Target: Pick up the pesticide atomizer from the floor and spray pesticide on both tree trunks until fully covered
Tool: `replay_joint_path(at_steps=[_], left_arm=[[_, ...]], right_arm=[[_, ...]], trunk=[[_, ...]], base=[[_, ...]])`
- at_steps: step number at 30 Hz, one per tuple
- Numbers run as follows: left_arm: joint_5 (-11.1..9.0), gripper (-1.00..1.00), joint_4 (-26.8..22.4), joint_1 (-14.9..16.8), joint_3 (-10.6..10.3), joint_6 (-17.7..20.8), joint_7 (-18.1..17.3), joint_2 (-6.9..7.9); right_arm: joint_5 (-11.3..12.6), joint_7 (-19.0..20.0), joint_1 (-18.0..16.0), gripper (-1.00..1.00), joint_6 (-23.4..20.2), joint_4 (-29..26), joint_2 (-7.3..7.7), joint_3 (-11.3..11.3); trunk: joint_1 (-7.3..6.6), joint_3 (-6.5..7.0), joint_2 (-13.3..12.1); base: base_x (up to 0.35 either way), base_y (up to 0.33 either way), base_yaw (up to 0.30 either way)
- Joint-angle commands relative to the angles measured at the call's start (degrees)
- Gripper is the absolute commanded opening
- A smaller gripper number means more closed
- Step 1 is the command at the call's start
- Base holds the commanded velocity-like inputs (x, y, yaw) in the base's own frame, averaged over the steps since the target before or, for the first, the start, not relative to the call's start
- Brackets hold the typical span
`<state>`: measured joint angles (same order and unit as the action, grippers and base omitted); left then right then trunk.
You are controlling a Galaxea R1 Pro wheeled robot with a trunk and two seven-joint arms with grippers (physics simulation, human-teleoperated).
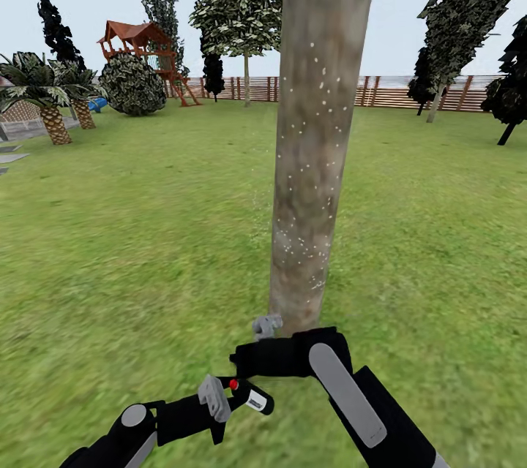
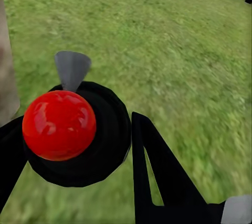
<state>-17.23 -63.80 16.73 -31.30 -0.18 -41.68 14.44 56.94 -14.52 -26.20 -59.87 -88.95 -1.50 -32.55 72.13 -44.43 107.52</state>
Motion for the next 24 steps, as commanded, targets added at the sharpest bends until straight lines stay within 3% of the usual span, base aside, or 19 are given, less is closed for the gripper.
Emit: replay_joint_path(at_steps=[1,5,11,16,18,22,24], left_arm=[[-0.35,-1.00,0.00,0.06,-0.16,-0.08,0.12,0.06],[-0.35,-1.00,0.03,0.06,-0.16,-0.08,0.13,0.06],[-0.35,-1.00,0.07,0.06,-0.17,-0.08,0.11,0.06],[-0.35,-1.00,0.08,0.05,-0.17,-0.08,0.11,0.06],[-0.35,-1.00,0.05,0.05,-0.17,-0.08,0.12,0.06],[-0.45,-1.00,-0.13,0.06,-0.04,0.39,0.51,0.12],[-0.51,-1.00,-0.30,0.04,0.34,3.49,1.00,0.20]], right_arm=[[0.53,-0.60,-0.02,-1.00,-0.13,-0.54,0.15,0.25],[0.54,-0.60,0.08,-1.00,-0.13,-2.31,0.52,1.96],[0.54,-0.58,0.09,-1.00,-0.13,-2.84,0.86,2.77],[0.46,-0.92,0.10,-1.00,-0.13,-2.89,1.31,5.16],[0.40,-5.39,0.10,-1.00,-0.13,-2.89,1.51,5.31],[0.47,-22.77,0.14,-1.00,-0.13,-2.88,1.03,4.74],[0.43,-26.92,0.16,-1.00,-0.13,-2.84,1.08,3.65]], trunk=[[-0.01,-0.05,0.03],[-0.01,-0.05,0.03],[-0.01,-0.05,0.03],[-0.01,-0.05,0.03],[-0.01,-0.05,0.03],[-0.01,-0.05,0.03],[-0.01,-0.05,0.03]], base=[[0.000,0.000,0.000],[0.000,0.000,0.000],[0.000,0.000,0.000],[0.000,0.000,0.000],[0.000,0.000,0.000],[0.000,0.000,0.000],[0.000,0.000,0.000]])
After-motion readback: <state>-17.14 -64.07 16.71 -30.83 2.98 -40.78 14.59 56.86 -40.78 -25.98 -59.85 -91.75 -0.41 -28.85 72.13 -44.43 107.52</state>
